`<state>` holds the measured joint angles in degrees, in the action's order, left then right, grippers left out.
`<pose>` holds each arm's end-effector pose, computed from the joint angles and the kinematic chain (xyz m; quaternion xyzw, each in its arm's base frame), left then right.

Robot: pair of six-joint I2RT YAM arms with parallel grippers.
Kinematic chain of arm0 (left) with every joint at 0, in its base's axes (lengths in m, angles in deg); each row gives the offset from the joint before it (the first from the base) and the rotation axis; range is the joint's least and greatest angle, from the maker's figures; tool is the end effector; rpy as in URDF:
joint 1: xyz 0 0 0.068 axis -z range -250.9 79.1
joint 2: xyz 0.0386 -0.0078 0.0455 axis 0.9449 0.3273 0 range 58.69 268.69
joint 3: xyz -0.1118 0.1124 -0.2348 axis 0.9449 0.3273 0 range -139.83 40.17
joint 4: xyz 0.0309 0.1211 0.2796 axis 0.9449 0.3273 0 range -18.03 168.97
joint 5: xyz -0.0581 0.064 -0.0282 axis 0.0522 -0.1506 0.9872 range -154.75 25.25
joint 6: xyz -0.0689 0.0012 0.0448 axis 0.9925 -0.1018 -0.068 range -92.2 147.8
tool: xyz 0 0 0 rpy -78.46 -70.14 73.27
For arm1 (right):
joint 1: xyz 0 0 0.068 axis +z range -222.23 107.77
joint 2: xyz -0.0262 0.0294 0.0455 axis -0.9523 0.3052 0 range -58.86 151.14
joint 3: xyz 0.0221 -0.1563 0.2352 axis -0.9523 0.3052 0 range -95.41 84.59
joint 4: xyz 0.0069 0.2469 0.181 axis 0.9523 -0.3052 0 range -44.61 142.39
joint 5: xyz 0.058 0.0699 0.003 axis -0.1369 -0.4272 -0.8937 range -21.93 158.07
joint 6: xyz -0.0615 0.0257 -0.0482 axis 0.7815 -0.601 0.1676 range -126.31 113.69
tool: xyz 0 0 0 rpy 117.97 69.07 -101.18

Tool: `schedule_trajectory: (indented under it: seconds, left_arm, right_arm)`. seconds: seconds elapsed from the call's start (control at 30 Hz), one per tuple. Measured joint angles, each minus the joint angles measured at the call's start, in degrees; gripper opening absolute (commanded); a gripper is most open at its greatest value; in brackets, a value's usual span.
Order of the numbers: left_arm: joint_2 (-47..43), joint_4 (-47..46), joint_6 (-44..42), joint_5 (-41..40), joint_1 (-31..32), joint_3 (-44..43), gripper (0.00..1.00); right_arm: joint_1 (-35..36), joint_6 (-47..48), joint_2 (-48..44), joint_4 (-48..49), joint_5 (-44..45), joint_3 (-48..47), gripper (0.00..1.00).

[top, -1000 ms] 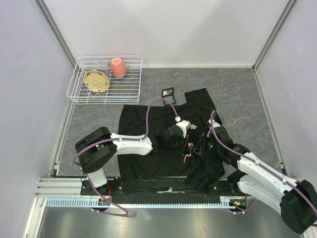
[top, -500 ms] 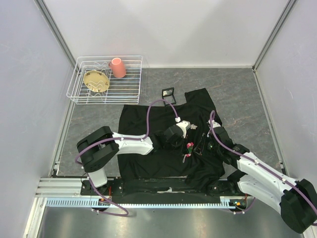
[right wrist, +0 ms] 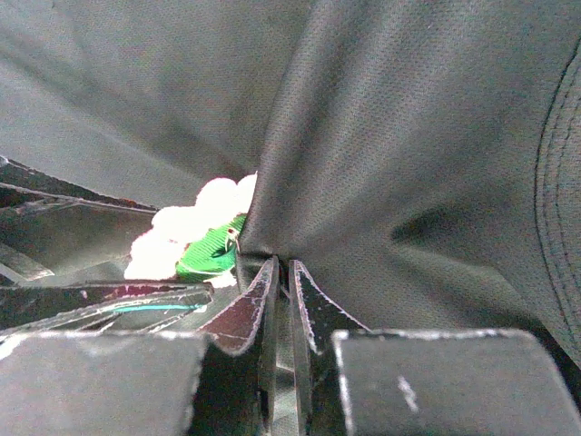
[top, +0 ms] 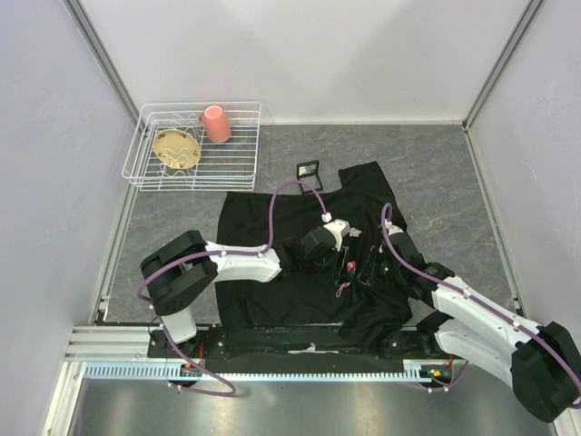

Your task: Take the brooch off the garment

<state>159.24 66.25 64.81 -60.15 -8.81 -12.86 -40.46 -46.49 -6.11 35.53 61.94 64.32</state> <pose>0.1917 -0.3741 0.1118 0.2140 0.8868 -0.3342 0.2368 0.1890 0.1261 0.1158 0.0502 0.9352 0.2444 0.2514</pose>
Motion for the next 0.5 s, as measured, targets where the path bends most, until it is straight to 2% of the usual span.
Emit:
schedule_trajectory:
  seconds: [0.2,0.5]
  left_arm:
    - [0.0,-0.2,0.0,0.6,0.0,-1.3,0.54]
    - [0.8,-0.4,0.0,0.5,0.0,-1.6,0.53]
  right_arm:
    - [0.0,0.0,-0.1,-0.2,0.0,0.0,0.15]
    - [0.0,0.0,-0.5,-0.4,-0.1,0.0,0.15]
